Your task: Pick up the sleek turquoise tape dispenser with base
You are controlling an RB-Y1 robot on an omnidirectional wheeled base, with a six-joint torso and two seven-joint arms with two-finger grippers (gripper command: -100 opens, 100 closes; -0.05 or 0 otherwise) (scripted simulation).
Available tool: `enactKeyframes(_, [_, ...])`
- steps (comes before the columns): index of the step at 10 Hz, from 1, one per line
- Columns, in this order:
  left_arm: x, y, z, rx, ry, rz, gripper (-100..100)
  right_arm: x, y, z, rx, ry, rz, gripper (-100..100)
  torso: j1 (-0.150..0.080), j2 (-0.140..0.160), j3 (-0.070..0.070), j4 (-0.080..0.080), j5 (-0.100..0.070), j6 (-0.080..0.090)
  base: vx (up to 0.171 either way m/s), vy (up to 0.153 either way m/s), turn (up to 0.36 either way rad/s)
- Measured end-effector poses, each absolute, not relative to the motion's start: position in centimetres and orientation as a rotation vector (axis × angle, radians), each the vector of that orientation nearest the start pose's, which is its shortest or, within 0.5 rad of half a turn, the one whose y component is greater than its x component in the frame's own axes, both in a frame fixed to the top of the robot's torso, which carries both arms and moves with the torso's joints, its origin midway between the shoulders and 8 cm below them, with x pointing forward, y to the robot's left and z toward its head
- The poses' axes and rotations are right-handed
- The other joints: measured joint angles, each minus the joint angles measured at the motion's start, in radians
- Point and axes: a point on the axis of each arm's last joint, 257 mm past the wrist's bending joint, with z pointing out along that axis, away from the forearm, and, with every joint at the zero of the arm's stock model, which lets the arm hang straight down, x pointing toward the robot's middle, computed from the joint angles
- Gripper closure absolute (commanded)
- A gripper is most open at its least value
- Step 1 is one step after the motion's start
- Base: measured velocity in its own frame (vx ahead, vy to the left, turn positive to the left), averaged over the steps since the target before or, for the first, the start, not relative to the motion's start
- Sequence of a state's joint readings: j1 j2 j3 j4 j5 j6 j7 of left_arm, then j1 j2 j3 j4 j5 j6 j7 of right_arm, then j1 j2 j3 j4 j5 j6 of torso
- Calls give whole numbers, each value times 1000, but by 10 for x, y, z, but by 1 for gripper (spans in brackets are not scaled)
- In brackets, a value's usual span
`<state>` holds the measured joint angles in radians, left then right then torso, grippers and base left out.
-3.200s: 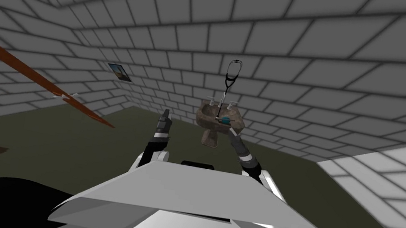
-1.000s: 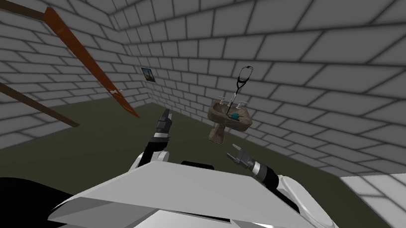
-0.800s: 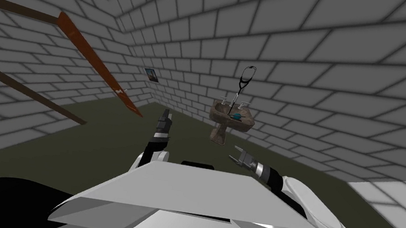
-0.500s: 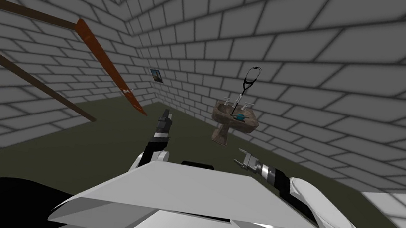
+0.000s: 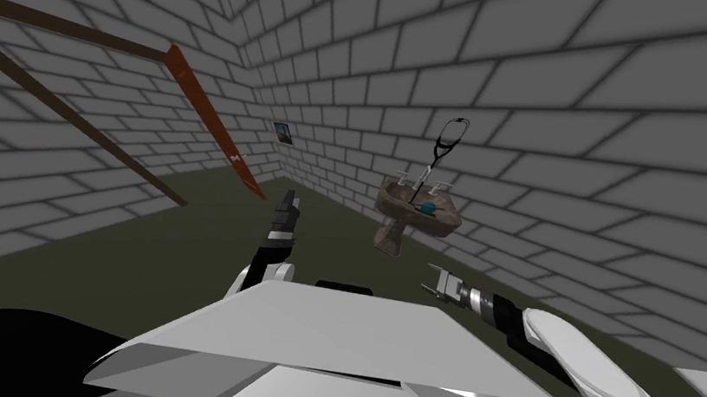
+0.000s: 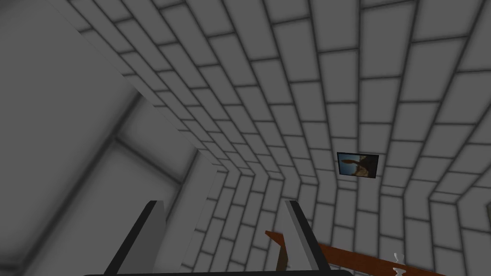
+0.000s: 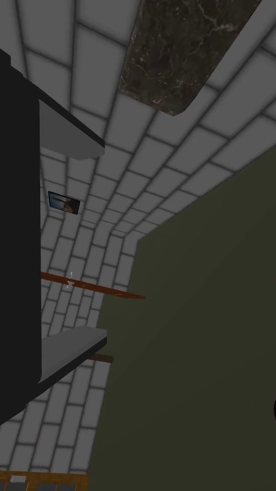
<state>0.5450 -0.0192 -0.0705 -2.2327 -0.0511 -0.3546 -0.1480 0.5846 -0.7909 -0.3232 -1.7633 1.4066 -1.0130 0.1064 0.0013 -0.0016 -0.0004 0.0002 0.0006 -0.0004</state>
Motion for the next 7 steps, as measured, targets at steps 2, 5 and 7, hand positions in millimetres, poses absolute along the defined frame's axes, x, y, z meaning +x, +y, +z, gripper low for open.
enactKeyframes(2, [373, 262, -43, -763, 837, -1134, 0, 266, -422, -322, -1246, 2020, 70, -100, 0, -2, -1, 0, 0, 0, 46, 52, 114])
enactKeyframes(5, [373, 262, -43, -763, 837, -1134, 0, 251, -470, -317, -1346, 2081, -59, -100, -1, -2, -1, -1, 0, 1, 56, 42, 155])
enactKeyframes(7, [373, 262, -43, -763, 837, -1134, 0, 249, -503, -308, -1400, 2119, -154, -100, -1, -3, -2, -1, 0, 1, 85, 27, 115])
